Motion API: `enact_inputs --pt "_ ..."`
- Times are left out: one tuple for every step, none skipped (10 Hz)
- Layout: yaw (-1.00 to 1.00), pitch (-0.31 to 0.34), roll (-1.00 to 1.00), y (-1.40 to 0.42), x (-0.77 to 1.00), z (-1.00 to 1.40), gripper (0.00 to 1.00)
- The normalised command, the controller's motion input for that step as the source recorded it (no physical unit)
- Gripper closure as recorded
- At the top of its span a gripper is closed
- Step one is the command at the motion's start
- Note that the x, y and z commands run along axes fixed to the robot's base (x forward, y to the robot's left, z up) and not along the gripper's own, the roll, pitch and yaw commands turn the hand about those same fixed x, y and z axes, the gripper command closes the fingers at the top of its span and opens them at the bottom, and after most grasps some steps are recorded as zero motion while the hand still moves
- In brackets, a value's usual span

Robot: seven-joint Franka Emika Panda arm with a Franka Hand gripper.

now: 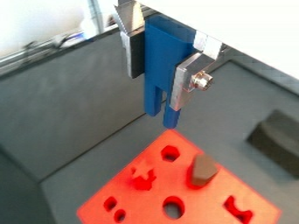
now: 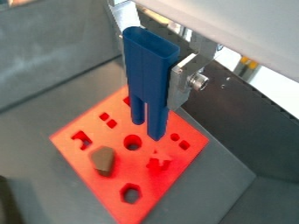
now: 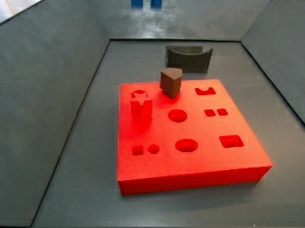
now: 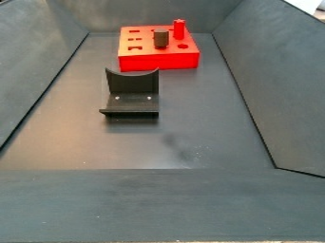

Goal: Pick up the square-circle object. Move up. Rotate the square-circle object. Move to above the board. Insert the square-circle object.
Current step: Insert the square-circle object.

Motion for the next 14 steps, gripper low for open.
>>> enact_inputs --pt "0.45 0.074 0.09 -0.73 0.0 -0.97 1.0" --pt "0.31 0.107 0.14 -0.87 0.0 -1.0 1.0" --pt "0.24 0.103 0.16 -0.95 -0.02 -1.0 1.0" --pt "0.16 0.0 0.15 -1.0 -0.06 -1.0 1.0" --pt "-0.08 -0.16 0.09 -1.0 -0.07 -0.93 1.0" --pt "-0.26 -0.183 0.12 -1.0 -0.08 -0.95 1.0" --pt "-0.25 -0.173 0.12 -0.92 0.06 -1.0 1.0" --pt "-0.22 -0.14 0.05 -0.67 0.34 -1.0 1.0" --pt "-0.2 -0.057 0.15 -0.42 0.29 -0.93 1.0" --pt "0.0 0.0 0.24 -0.12 0.03 -0.52 1.0" --pt "0.0 0.0 0.03 0.0 -0.01 0.0 1.0" --pt "0.0 -0.009 0.0 0.0 0.0 0.0 1.0" --pt "0.0 -0.056 0.03 0.0 0.0 -0.13 1.0" --pt "0.0 -0.157 0.05 0.0 0.1 -0.33 1.0"
